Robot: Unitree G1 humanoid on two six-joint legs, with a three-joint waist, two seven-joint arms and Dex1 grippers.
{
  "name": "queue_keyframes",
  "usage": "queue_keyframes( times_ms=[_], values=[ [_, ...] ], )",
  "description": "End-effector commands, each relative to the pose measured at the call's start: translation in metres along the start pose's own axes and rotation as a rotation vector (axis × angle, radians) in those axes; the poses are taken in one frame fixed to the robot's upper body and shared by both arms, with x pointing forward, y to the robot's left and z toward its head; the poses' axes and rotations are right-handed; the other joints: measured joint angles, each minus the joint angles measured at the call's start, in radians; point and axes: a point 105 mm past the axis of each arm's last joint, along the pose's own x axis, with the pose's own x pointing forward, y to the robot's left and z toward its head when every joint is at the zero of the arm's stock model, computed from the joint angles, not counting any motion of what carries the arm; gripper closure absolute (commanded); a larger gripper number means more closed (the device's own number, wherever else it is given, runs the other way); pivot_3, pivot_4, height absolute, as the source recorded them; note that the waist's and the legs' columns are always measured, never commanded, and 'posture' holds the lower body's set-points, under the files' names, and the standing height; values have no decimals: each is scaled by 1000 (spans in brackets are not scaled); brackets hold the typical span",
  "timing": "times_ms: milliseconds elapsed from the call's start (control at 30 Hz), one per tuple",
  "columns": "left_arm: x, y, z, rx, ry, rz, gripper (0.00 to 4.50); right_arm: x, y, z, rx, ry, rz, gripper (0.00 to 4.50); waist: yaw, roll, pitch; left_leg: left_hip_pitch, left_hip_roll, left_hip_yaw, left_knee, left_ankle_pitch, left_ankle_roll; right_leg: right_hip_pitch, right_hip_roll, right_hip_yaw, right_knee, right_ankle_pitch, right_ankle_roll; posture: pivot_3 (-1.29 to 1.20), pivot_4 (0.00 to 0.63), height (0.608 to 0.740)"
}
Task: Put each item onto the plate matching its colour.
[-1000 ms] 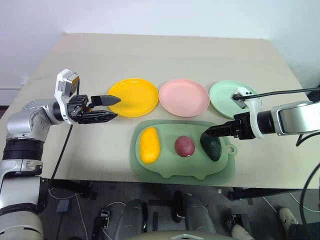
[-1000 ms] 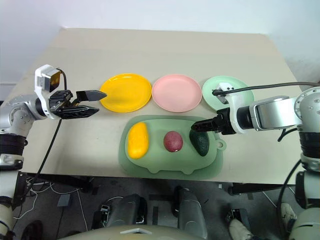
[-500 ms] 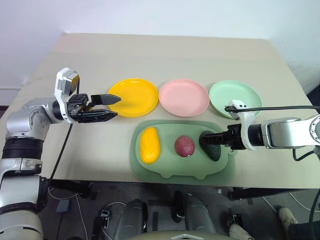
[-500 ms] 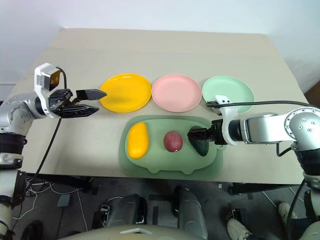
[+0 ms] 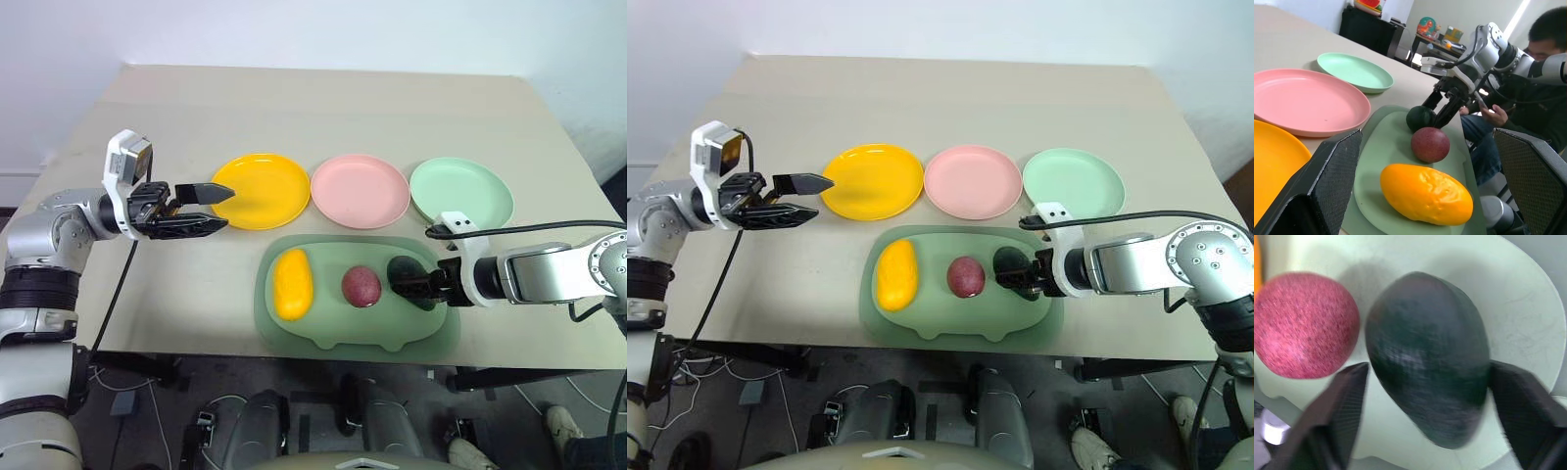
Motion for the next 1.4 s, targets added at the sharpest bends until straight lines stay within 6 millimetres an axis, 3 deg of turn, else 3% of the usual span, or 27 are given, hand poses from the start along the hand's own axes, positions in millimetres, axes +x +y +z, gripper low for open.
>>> queue_keyframes(
  times_ms=[33, 167, 267, 567, 700, 800, 900, 1133, 1167, 1400],
  values=[
    [-2, -5, 17, 48, -21, -14, 0, -6, 3, 9, -34, -32, -10, 1831, 0, 0, 0, 0, 0, 0, 0, 0, 0, 0, 0, 0, 0, 0, 0, 0, 150, 740],
    [-1, -5, 16, 49, -22, -15, 0, -8, 1, 17, -31, -57, -20, 3209, 0, 0, 0, 0, 0, 0, 0, 0, 0, 0, 0, 0, 0, 0, 0, 0, 150, 740],
    [-2, -5, 16, 44, -28, -17, 0, -8, -1, 21, 13, -74, -14, 3209, 0, 0, 0, 0, 0, 0, 0, 0, 0, 0, 0, 0, 0, 0, 0, 0, 150, 740],
    [-3, -5, 13, 31, -22, -13, 0, -9, 7, 30, -80, -97, -1, 3209, 0, 0, 0, 0, 0, 0, 0, 0, 0, 0, 0, 0, 0, 0, 0, 0, 150, 740],
    [-4, -5, 13, 22, -20, -12, 0, -9, 1, 26, -89, -79, -21, 3209, 0, 0, 0, -1, 0, 0, 0, 0, 0, -1, 0, 0, 0, 0, 0, 0, 150, 740],
    [-4, -5, 13, 26, -11, -5, 0, -9, 7, 23, -174, -53, -6, 3209, 0, 0, 0, -1, 0, 0, 0, 0, 0, -1, 0, 0, 0, 0, 0, 0, 150, 740],
    [-5, -5, 14, 31, -16, -7, 0, -9, 2, 23, -145, -57, -9, 2641, 0, 0, 0, -1, 0, 0, 0, 0, 0, -1, 0, 0, 0, 0, 0, 0, 150, 740],
    [-4, -6, 13, 22, -16, -10, 0, -12, 1, 30, -153, -80, -14, 213, 0, 0, 0, -1, 0, 0, 0, 0, 0, -2, 0, 0, 0, 0, 0, 0, 150, 740],
    [-4, -6, 13, 21, -15, -10, 0, -12, 3, 31, -144, -85, -4, 30, 0, 0, 0, -1, 0, 0, 0, 0, 0, -2, 0, 0, 0, 0, 0, 0, 150, 740],
    [-4, -6, 14, 23, -15, -13, 0, -12, 3, 43, -111, -127, 0, 30, 0, 0, 0, -1, 0, 0, 0, 0, 0, -2, 0, 0, 0, 0, 0, 0, 150, 740]
  ],
)
